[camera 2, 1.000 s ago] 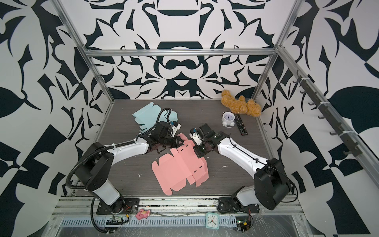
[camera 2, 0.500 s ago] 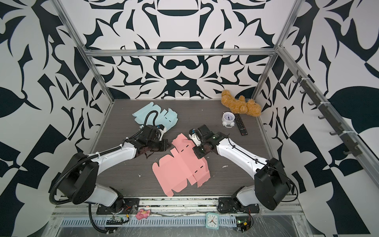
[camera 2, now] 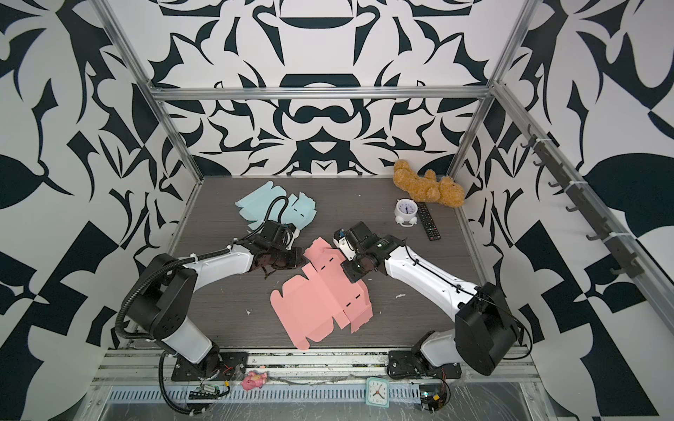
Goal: Assemble paper box
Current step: First fold the bottom flaps of a flat cardboard box at the center of the table.
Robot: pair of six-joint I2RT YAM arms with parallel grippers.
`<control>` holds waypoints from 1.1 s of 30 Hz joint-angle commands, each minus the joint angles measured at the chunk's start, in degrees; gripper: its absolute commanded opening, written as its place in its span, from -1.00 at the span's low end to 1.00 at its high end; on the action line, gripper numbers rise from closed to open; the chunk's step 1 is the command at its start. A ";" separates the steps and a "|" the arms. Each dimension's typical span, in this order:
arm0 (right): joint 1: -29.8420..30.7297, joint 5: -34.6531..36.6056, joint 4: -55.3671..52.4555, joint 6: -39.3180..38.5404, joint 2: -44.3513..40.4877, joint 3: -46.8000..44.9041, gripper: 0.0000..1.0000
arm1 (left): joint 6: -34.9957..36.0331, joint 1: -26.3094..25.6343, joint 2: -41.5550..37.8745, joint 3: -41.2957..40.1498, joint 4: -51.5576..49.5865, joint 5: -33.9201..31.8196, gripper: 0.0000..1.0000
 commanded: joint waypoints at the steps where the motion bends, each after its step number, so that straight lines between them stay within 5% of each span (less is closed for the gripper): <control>1: 0.38 1.06 -1.13 -0.13 -1.61 2.72 -1.00 | 0.99 0.37 0.39 1.14 -1.79 1.38 -1.00; 33: 2.48 6.32 -1.12 -2.33 0.91 5.00 -1.00 | -2.06 -2.18 -6.05 -4.96 2.39 4.33 -1.00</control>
